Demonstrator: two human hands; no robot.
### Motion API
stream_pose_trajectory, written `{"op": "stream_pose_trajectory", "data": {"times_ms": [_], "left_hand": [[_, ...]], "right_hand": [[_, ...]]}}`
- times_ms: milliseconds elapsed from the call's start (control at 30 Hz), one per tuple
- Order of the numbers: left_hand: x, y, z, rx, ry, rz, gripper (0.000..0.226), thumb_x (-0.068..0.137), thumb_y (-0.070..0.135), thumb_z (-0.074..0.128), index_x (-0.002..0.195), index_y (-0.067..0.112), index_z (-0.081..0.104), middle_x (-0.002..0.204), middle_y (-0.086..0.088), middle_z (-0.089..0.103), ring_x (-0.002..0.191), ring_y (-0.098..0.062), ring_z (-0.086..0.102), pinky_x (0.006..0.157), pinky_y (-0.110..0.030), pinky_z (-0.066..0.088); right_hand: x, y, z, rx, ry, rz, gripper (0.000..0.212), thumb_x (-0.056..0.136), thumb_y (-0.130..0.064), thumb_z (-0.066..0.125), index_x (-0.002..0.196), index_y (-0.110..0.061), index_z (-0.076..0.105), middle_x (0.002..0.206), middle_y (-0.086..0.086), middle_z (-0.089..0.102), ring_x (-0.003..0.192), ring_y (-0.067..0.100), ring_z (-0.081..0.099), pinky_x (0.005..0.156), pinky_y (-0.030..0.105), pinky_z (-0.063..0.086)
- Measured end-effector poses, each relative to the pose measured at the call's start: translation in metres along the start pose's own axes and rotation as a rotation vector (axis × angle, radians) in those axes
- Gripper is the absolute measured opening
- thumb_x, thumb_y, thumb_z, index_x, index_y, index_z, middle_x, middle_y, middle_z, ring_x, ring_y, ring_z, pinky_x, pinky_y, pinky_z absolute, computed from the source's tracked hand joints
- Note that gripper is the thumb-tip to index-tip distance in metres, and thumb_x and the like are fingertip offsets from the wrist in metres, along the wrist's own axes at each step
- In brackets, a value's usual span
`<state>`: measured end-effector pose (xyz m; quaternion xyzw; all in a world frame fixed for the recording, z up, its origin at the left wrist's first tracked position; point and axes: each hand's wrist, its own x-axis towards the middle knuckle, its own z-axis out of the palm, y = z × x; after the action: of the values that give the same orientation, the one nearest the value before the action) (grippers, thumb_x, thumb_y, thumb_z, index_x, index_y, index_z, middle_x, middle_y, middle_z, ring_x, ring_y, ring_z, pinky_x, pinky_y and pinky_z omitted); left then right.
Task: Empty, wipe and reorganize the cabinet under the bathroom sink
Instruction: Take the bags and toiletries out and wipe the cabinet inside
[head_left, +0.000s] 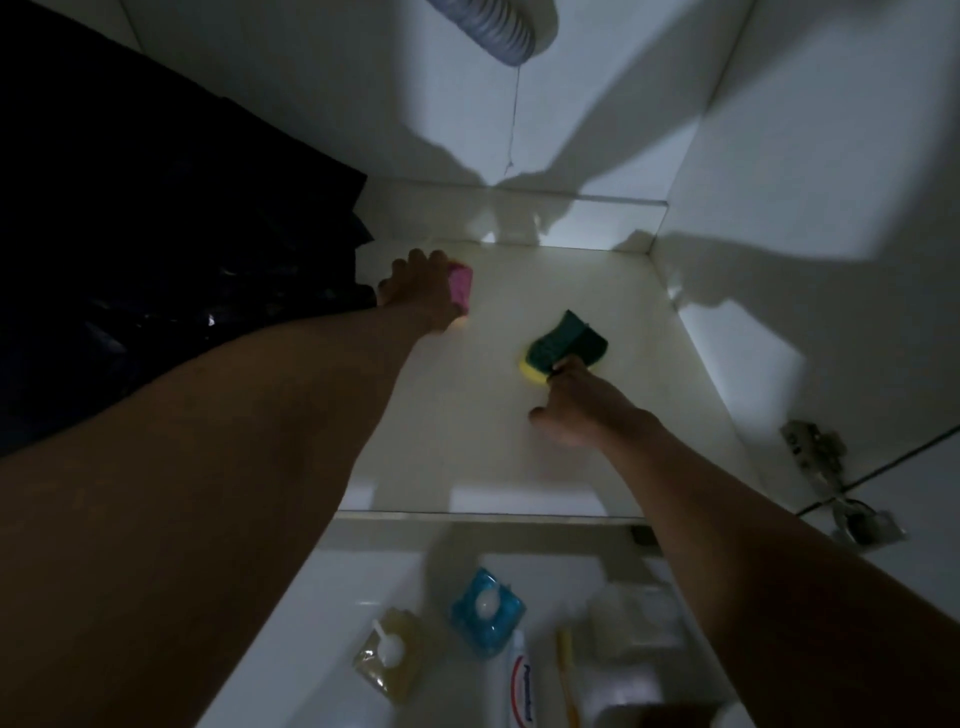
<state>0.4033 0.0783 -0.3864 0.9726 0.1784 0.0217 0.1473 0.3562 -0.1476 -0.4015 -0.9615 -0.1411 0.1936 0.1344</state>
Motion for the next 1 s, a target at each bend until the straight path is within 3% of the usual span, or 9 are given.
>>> {"op": "stream_pose_trajectory", "data": {"times_ms": [133, 267, 333, 467, 533, 633, 767, 900, 1000], "left_hand": [[0.025, -0.006, 0.013, -0.065, -0.173, 0.066, 0.079, 0.089, 0.043, 0.069, 0.154, 0.022, 0.030, 0.152, -0.018, 0.029, 0.137, -0.040, 0.033, 0.110, -0.048, 0.037], [0.033, -0.004, 0.030, -0.122, -0.102, 0.042, 0.075, 0.086, 0.044, 0.072, 0.149, 0.020, 0.038, 0.145, -0.020, 0.037, 0.129, -0.040, 0.045, 0.105, -0.046, 0.043], [0.033, 0.003, 0.030, -0.128, -0.045, 0.010, 0.067, 0.087, 0.043, 0.071, 0.141, 0.014, 0.044, 0.138, -0.019, 0.043, 0.124, -0.039, 0.048, 0.099, -0.045, 0.045], [0.038, 0.016, 0.026, -0.099, -0.030, 0.037, 0.044, 0.085, 0.046, 0.070, 0.115, 0.014, 0.062, 0.124, -0.015, 0.055, 0.110, -0.037, 0.055, 0.078, -0.042, 0.048], [0.037, 0.021, 0.028, -0.099, -0.025, -0.016, 0.058, 0.080, 0.036, 0.077, 0.127, 0.010, 0.055, 0.131, -0.019, 0.053, 0.115, -0.038, 0.056, 0.083, -0.042, 0.051], [0.025, 0.025, 0.032, -0.080, -0.029, -0.043, 0.073, 0.080, 0.025, 0.080, 0.138, 0.003, 0.043, 0.138, -0.022, 0.048, 0.125, -0.039, 0.051, 0.092, -0.042, 0.047], [-0.015, 0.023, 0.028, -0.116, -0.071, -0.015, 0.062, 0.080, 0.019, 0.078, 0.131, 0.005, 0.046, 0.132, -0.021, 0.052, 0.119, -0.039, 0.054, 0.088, -0.042, 0.049], [-0.073, 0.003, 0.027, -0.244, -0.065, 0.045, 0.042, 0.083, 0.018, 0.069, 0.117, 0.009, 0.047, 0.121, -0.018, 0.055, 0.110, -0.037, 0.056, 0.080, -0.037, 0.046], [-0.118, -0.013, 0.018, -0.307, -0.061, 0.107, 0.032, 0.080, 0.020, 0.065, 0.104, 0.018, 0.044, 0.111, -0.011, 0.055, 0.103, -0.033, 0.056, 0.081, -0.039, 0.050]], "right_hand": [[0.010, 0.003, -0.001, -0.029, -0.014, -0.005, 0.074, 0.086, -0.041, 0.060, 0.140, -0.001, 0.028, 0.119, 0.013, 0.055, 0.084, 0.024, 0.053, 0.072, 0.031, 0.046], [0.009, -0.001, -0.003, -0.035, -0.022, 0.006, 0.084, 0.086, -0.038, 0.060, 0.146, 0.000, 0.016, 0.112, 0.014, 0.057, 0.085, 0.026, 0.054, 0.069, 0.030, 0.042], [0.004, -0.004, -0.006, -0.036, -0.027, -0.001, 0.086, 0.089, -0.035, 0.059, 0.148, 0.004, 0.011, 0.122, 0.019, 0.057, 0.089, 0.028, 0.058, 0.068, 0.029, 0.041], [-0.006, -0.004, -0.003, -0.028, -0.037, -0.013, 0.077, 0.090, -0.031, 0.059, 0.145, 0.005, 0.019, 0.126, 0.023, 0.053, 0.091, 0.030, 0.063, 0.057, 0.026, 0.037], [-0.006, -0.005, 0.000, -0.042, -0.031, -0.022, 0.071, 0.091, -0.029, 0.058, 0.143, 0.005, 0.025, 0.139, 0.022, 0.047, 0.096, 0.031, 0.063, 0.064, 0.030, 0.040], [-0.005, -0.006, 0.002, -0.032, -0.010, -0.009, 0.081, 0.090, -0.029, 0.058, 0.148, 0.004, 0.013, 0.129, 0.021, 0.054, 0.098, 0.031, 0.063, 0.067, 0.030, 0.039], [-0.011, -0.005, 0.005, 0.037, 0.019, 0.016, 0.088, 0.088, -0.028, 0.059, 0.152, -0.006, 0.004, 0.115, 0.016, 0.061, 0.100, 0.031, 0.062, 0.070, 0.031, 0.041], [-0.032, -0.010, 0.009, 0.039, 0.017, 0.020, 0.090, 0.086, -0.041, 0.062, 0.152, -0.006, 0.011, 0.143, 0.012, 0.042, 0.108, 0.031, 0.059, 0.084, 0.036, 0.049], [-0.067, -0.014, 0.017, 0.042, -0.024, 0.051, 0.092, 0.089, -0.045, 0.058, 0.153, -0.009, 0.003, 0.144, 0.009, 0.043, 0.116, 0.029, 0.057, 0.090, 0.034, 0.046]]}}
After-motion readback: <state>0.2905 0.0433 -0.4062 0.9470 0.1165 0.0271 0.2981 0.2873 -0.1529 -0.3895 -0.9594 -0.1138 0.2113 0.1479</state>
